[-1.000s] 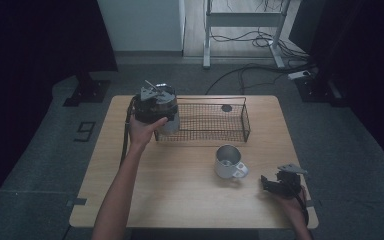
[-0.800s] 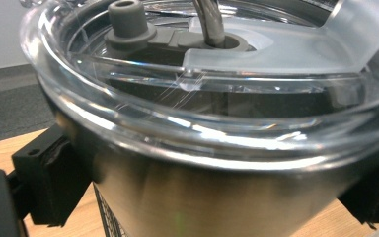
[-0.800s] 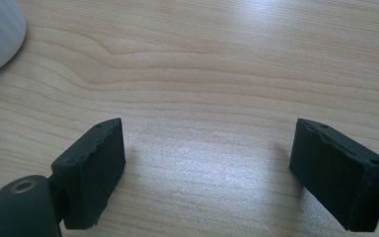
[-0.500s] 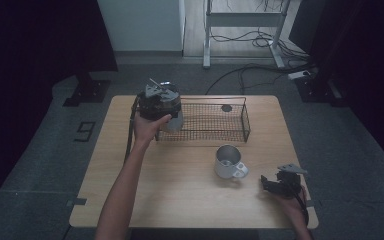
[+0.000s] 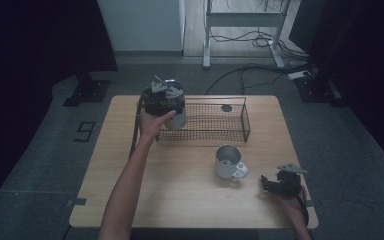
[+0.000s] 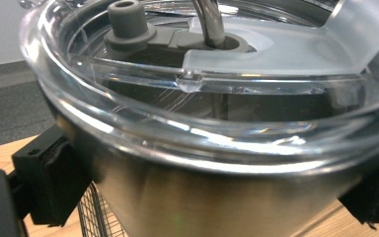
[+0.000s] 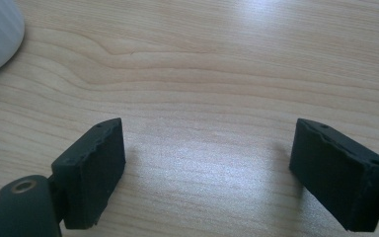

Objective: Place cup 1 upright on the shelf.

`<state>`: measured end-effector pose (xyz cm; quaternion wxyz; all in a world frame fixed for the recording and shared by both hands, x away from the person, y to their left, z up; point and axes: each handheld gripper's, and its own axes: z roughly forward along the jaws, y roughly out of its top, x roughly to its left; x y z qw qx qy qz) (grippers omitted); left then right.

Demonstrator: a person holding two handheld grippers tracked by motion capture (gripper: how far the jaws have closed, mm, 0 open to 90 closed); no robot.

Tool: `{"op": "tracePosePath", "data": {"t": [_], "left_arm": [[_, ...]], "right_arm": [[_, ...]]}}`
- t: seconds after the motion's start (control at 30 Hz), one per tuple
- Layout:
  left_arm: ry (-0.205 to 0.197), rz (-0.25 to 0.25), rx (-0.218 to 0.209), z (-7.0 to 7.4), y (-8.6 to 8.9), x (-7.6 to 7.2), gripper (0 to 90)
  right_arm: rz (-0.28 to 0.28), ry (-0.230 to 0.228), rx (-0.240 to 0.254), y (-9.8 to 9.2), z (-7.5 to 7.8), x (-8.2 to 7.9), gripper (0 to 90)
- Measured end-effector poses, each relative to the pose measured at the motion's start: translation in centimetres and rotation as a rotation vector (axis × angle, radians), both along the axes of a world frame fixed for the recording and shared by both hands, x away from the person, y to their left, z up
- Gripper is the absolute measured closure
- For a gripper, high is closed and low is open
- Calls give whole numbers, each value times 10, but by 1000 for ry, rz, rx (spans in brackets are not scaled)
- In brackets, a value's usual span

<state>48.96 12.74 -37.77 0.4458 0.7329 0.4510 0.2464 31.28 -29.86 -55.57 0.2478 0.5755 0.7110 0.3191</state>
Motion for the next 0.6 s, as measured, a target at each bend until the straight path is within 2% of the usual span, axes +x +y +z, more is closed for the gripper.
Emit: {"op": "tracePosePath", "data": {"t": [0.47, 0.6], "left_arm": [[-4, -1, 35, -4, -16, 12, 42], [4, -4, 23, -8, -21, 17, 42]], "right_arm": [[0, 0, 0, 0, 0, 0, 134], [0, 0, 0, 0, 0, 0, 134]]}}
